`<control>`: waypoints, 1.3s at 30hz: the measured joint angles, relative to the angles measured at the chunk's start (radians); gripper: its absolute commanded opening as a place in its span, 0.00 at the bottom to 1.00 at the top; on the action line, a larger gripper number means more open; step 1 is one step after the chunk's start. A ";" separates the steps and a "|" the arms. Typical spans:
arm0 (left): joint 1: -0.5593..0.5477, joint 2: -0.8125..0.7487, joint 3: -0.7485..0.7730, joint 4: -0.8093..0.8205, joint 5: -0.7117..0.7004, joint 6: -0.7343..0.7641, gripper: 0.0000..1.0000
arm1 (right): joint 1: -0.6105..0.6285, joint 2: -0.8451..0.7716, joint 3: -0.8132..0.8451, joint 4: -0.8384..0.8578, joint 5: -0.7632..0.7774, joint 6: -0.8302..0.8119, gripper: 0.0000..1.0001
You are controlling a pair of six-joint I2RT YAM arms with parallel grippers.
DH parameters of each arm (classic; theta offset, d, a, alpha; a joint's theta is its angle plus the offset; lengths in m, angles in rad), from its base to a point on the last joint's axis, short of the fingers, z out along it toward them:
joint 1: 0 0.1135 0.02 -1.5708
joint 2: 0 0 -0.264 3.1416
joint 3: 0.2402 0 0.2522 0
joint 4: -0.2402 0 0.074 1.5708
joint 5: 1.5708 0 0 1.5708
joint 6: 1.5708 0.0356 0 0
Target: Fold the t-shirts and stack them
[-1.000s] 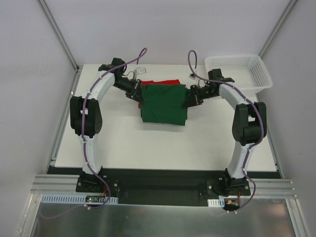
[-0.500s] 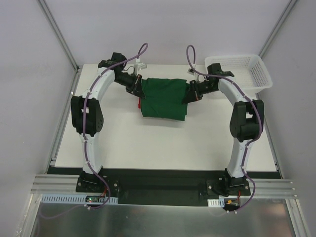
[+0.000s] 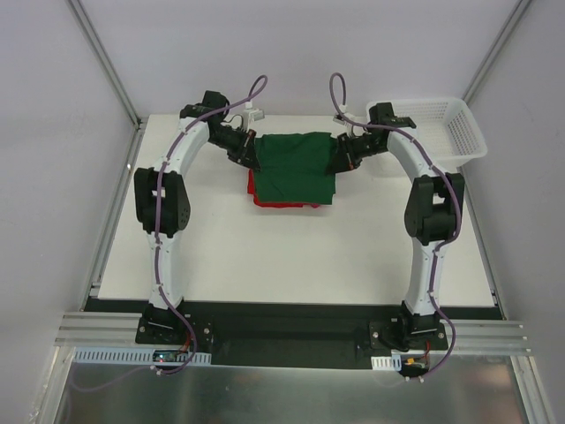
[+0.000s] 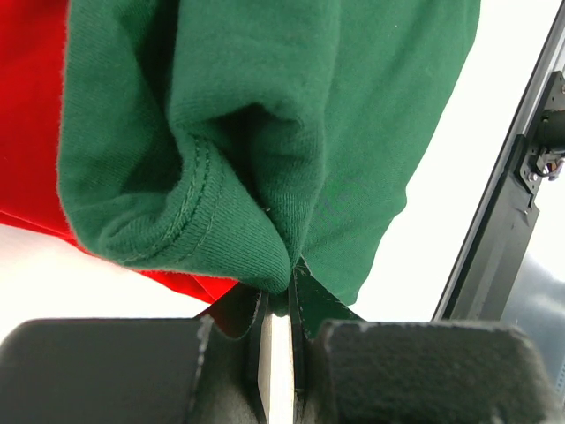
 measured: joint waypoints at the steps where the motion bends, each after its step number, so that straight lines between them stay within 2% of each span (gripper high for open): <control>1: 0.000 0.002 0.004 0.000 0.000 0.001 0.00 | 0.000 0.005 0.008 -0.002 0.001 -0.003 0.01; 15: 0.003 0.022 0.085 0.001 -0.009 0.008 0.00 | -0.001 0.033 0.067 0.029 0.025 0.005 0.01; 39: 0.028 0.058 0.125 0.008 -0.012 0.034 0.00 | 0.005 0.043 0.077 0.137 0.042 0.064 0.01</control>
